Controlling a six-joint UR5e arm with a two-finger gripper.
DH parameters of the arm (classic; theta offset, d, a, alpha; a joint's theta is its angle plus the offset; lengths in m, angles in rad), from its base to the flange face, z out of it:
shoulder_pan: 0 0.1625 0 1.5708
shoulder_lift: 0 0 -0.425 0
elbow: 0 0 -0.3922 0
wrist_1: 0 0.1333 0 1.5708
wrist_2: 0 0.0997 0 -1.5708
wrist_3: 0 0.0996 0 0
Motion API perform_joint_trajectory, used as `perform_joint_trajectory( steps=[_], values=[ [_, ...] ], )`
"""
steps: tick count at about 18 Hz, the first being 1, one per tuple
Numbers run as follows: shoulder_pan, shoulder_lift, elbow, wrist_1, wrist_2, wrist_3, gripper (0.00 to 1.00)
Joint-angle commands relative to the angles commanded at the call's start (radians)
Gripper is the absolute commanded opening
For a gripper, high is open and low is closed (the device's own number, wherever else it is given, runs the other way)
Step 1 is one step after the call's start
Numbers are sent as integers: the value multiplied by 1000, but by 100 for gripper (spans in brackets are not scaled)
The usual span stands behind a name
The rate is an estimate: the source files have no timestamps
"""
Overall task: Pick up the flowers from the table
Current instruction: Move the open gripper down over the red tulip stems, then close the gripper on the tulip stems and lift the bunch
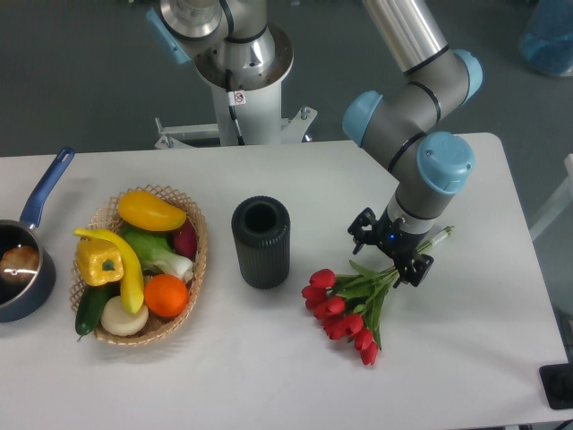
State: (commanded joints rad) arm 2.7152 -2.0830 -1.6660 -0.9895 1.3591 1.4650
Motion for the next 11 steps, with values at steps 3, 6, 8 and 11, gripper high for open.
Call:
perform_joint_trajectory(
  steps=[3, 6, 8, 11],
  values=[
    [-9, -35, 11, 44, 0, -3, 100],
    [-23, -55, 12, 54, 2, -5, 100],
    [-23, -60, 11, 55, 2, -5, 100],
    [-23, -63, 11, 55, 0, 0, 86]
  ],
)
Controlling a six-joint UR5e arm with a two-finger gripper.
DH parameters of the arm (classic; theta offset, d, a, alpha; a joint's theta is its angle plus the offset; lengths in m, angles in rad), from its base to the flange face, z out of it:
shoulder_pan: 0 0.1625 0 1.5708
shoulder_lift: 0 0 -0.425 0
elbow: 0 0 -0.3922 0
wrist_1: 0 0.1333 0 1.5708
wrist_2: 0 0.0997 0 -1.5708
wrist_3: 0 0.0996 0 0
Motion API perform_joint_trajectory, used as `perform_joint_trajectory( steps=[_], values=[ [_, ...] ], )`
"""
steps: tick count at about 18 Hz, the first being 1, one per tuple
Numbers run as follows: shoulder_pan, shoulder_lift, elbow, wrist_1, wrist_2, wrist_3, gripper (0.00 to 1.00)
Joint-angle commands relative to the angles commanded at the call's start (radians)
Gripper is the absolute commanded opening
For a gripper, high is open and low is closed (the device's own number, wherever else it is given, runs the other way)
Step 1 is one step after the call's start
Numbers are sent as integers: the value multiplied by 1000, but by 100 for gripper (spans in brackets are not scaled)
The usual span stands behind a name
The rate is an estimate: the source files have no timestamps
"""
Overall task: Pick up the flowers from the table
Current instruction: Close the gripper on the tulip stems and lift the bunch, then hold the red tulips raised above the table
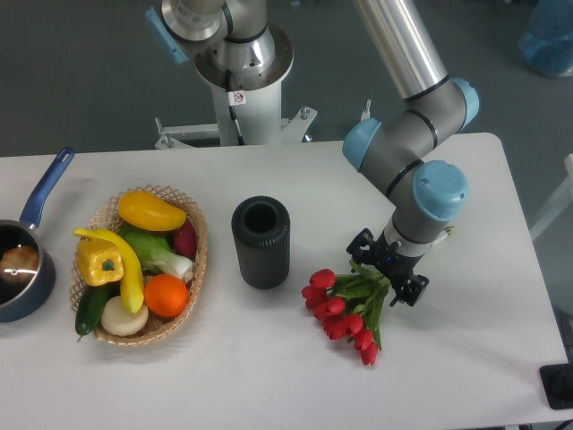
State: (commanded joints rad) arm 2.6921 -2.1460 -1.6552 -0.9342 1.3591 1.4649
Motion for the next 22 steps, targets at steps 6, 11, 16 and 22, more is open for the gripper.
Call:
perform_joint_trajectory(
  steps=[6, 11, 16, 22],
  values=[
    [5, 6, 0, -3, 0, -18, 35],
    [9, 15, 28, -3, 0, -18, 0],
    [17, 35, 44, -6, -6, -26, 0],
    [23, 38, 146, -20, -6, -11, 0]
  ],
)
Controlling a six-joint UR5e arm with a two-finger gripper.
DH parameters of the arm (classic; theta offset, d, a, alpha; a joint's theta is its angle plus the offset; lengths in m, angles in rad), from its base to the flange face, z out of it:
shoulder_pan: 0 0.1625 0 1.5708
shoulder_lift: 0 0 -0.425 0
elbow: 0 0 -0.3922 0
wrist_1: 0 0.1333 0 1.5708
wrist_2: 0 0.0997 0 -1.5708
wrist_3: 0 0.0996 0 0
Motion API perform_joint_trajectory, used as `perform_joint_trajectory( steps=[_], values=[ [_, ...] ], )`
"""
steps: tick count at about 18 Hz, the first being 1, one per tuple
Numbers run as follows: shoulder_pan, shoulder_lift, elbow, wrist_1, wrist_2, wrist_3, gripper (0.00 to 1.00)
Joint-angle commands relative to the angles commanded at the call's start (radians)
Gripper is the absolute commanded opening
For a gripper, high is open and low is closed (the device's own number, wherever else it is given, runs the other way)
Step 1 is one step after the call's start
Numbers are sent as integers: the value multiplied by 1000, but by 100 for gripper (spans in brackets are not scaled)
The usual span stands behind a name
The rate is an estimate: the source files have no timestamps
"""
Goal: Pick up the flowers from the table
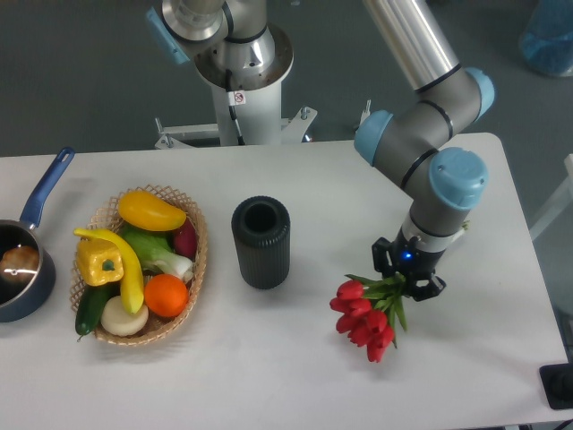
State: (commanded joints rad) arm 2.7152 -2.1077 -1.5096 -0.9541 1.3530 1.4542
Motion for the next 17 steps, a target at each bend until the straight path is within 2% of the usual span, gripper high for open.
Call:
perform_joint_trajectory(
  steps=[1, 5, 9, 17],
  values=[
    [0, 0, 15, -3, 2, -2, 0],
    [-5, -11, 101, -83, 11, -8, 0],
    [-6, -15, 146, -132, 52, -11, 0],
    [-6, -14, 150, -137, 52, -12, 0]
  ],
)
